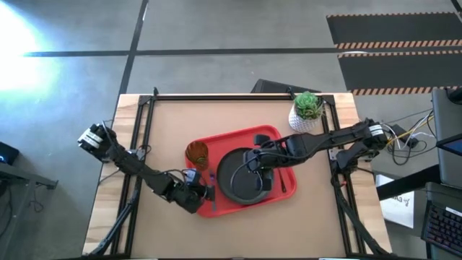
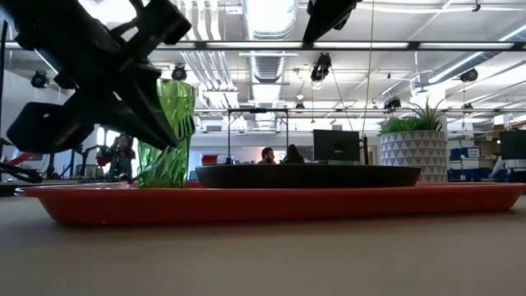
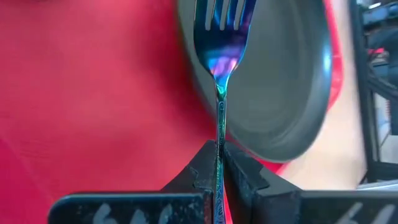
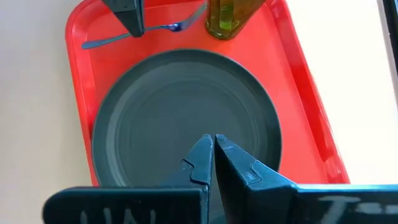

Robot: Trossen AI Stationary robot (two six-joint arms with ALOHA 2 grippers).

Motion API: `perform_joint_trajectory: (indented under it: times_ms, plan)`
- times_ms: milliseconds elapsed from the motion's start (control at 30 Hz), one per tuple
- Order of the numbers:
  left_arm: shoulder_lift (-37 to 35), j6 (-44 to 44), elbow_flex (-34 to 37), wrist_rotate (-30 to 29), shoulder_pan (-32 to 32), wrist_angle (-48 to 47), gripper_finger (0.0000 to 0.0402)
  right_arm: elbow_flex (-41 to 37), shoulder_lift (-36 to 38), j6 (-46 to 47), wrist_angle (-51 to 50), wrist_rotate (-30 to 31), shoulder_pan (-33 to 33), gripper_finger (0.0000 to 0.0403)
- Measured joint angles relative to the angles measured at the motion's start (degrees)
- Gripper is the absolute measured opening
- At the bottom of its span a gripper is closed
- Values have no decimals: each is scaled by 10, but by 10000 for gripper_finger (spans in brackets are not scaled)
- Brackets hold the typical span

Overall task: Pick and place plate/cup/fork/spoon on tray
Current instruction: Put the blue fork to the left side of the black plate on the red serving tray

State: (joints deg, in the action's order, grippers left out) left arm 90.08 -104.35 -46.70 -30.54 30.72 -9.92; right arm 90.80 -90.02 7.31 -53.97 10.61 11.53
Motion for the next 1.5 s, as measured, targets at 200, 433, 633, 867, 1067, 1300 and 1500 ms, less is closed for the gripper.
perform_joint_trajectory:
  times_ms: [200, 433, 633, 867, 1067, 1300, 1500]
  plan:
    - [0, -16, 20, 10, -5, -1, 0, 0, 7, 0, -12, 0, 0, 9]
    - [0, -18, 36, 20, -21, 8, 0, 0, 11, -4, -13, 0, 0, 9]
    - [0, -18, 57, 35, -29, 52, 0, 0, 11, -6, -13, 0, 0, 9]
    - [4, -19, 65, 35, -33, 54, 0, 0, 11, -6, -13, 0, 0, 9]
    - [30, -20, 71, 65, -39, 59, 0, 0, 11, -8, -11, 0, 0, 9]
    - [62, -16, 96, 65, -48, 192, 0, 0, 11, -7, -10, 0, 0, 9]
    - [63, -13, 96, 64, -50, 195, 0, 0, 12, -6, -10, 0, 0, 9]
